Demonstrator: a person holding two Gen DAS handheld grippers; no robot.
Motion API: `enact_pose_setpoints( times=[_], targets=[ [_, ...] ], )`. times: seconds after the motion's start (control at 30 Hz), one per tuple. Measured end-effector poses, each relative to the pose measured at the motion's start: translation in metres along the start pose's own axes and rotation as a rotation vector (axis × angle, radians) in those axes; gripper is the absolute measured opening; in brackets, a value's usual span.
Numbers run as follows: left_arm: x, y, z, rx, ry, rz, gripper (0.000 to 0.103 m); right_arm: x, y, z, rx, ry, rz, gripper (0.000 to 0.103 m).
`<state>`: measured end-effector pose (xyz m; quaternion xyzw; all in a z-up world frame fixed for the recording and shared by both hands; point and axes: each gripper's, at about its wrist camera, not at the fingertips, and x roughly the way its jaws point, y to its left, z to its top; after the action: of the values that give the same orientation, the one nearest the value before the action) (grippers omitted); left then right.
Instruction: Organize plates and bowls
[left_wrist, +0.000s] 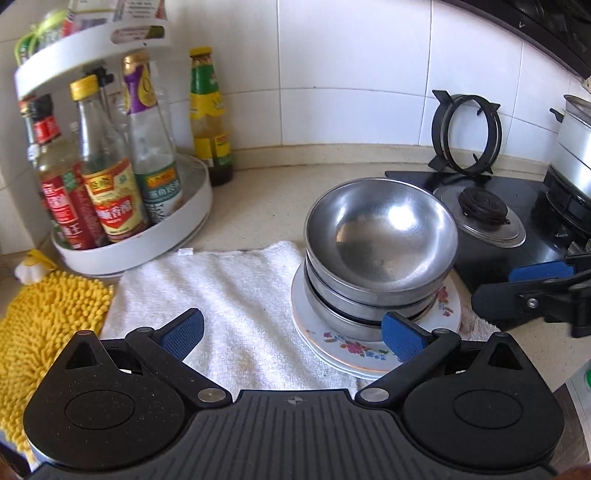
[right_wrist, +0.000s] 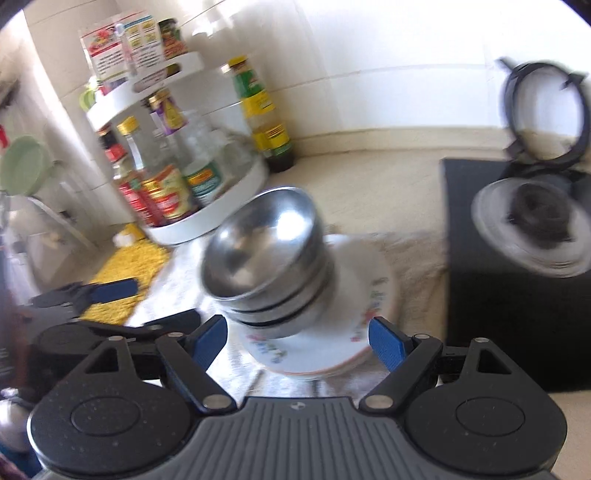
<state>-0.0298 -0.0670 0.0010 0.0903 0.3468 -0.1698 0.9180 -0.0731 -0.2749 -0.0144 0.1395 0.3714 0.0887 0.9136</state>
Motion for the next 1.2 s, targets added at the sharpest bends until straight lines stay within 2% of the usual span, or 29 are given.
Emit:
enact_pose_setpoints(
  times=[0.1,0.3,0.63,1.2],
  targets=[
    [-0.009,-0.004,-0.004,-0.017,-0.02,0.011,0.103,-0.002,0.0,-0.01,0.014,-0.037,-0.07,0.086],
    [-0.019,-0.007,-0.008,-0.051,-0.044,0.022,0.103,-0.004,0.0,-0.024,0.053,-0.034,-0.079,0.086],
    [-0.028,-0.018,-0.011,-0.042,-0.1,0.083,0.103,-0.006,0.002,-0.029,0.089,-0.048,-0.065,0.087],
    [-0.03,-0.009,-0.016,-0.093,-0.07,0.085,0.102,-0.003,0.006,-0.031,0.094,-0.038,-0.039,0.087]
  ],
)
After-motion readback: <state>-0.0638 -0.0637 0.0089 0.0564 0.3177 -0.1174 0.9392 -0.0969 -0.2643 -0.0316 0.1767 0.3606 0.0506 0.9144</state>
